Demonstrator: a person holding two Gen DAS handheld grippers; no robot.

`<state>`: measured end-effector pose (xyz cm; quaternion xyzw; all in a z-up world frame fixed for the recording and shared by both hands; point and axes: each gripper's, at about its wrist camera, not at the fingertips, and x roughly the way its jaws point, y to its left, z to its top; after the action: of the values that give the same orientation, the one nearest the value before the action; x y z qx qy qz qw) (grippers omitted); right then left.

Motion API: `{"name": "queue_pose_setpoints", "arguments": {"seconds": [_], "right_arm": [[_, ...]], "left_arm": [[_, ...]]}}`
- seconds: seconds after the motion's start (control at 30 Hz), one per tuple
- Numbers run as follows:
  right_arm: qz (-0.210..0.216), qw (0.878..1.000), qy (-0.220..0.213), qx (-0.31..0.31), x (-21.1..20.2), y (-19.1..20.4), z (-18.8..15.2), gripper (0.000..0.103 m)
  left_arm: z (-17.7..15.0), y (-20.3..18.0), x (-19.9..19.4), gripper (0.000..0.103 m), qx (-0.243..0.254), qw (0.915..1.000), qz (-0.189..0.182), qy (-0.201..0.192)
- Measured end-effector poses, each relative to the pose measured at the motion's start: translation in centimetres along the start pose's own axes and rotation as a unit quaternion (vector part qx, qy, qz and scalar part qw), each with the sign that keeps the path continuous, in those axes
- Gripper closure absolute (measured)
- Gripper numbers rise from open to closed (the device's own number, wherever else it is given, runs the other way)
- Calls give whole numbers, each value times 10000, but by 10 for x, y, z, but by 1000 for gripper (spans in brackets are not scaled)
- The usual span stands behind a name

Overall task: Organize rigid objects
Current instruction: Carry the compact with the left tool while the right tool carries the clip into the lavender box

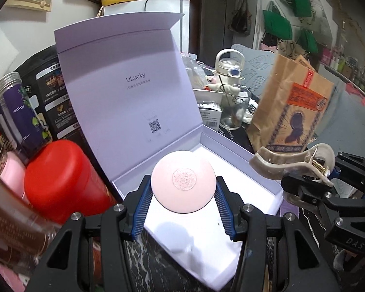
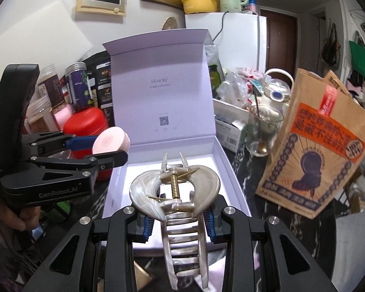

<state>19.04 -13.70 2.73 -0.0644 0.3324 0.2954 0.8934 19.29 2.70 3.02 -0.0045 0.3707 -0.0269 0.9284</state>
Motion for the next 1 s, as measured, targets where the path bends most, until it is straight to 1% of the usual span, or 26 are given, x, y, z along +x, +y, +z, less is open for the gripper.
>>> {"name": "queue_pose_setpoints", "arguments": {"seconds": [0.33,0.53,0.67,0.8,1.0], "right_arm": [[53,9999,36,-100,35,-12,18,70],[120,9998,134,-125,58,-20,21,70],[118,9995,287,-64,77,-25,20,70],[198,9988,423,117,90,-32,20,70],[177,9982,572,75,101,-30,21,70]], "left_arm": [[17,5,33,53,10,9999,104,76],[19,6,61,53,68,9994,197,277],[18,6,80,53,117,9986,233,471],[16,13,96,53,8,9977,137,666],[13,19,111,53,-38,9962,239,839]]}}
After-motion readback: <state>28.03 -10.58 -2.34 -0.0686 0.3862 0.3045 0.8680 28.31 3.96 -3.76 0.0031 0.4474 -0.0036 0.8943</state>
